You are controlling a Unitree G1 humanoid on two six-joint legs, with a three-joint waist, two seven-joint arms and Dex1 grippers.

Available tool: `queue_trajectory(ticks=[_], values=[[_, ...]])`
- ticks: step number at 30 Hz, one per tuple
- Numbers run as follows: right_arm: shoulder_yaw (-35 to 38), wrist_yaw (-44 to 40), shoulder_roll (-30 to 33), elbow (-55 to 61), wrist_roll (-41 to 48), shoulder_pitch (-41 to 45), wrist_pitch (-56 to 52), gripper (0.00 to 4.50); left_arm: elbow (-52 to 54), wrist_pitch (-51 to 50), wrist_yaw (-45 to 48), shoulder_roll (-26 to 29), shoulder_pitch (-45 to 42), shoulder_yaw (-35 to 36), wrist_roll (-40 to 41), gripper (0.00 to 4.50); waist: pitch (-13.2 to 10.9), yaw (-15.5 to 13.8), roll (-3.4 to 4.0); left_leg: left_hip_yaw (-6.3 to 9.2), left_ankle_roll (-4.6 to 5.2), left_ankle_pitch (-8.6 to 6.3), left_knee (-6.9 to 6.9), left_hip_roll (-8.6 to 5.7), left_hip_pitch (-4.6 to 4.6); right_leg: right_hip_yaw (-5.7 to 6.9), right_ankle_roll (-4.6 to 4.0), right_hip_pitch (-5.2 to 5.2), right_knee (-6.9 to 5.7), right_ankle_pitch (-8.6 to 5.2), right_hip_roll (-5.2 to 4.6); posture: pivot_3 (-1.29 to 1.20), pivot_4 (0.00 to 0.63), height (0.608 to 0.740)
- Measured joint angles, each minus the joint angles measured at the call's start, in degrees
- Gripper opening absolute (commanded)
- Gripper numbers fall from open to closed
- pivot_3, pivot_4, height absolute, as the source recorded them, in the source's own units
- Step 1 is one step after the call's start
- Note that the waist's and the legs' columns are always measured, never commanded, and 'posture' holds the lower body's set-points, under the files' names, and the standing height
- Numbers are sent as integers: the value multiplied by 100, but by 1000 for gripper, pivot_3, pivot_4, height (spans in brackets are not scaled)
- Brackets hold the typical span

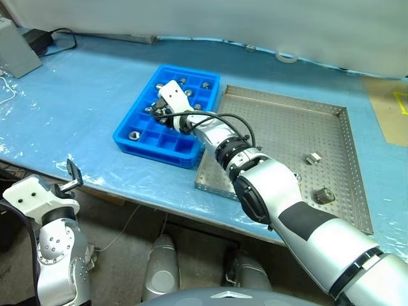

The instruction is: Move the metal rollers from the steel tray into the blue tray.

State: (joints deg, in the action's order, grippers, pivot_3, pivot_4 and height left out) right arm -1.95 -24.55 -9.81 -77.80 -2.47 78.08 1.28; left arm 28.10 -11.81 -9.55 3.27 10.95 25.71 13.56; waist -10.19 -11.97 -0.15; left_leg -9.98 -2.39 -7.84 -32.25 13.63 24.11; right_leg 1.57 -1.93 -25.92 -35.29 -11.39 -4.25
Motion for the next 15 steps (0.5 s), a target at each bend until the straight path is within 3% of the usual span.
queue_trajectory(ticks=[15], values=[[99,-141,-3,0,32,0,-17,1670,18,-13,-8,-39,60,-25,-32,4500,0,1,0,0,-1,1,-2,0,0,0,0,-2,-7,0,0,547,150,740]])
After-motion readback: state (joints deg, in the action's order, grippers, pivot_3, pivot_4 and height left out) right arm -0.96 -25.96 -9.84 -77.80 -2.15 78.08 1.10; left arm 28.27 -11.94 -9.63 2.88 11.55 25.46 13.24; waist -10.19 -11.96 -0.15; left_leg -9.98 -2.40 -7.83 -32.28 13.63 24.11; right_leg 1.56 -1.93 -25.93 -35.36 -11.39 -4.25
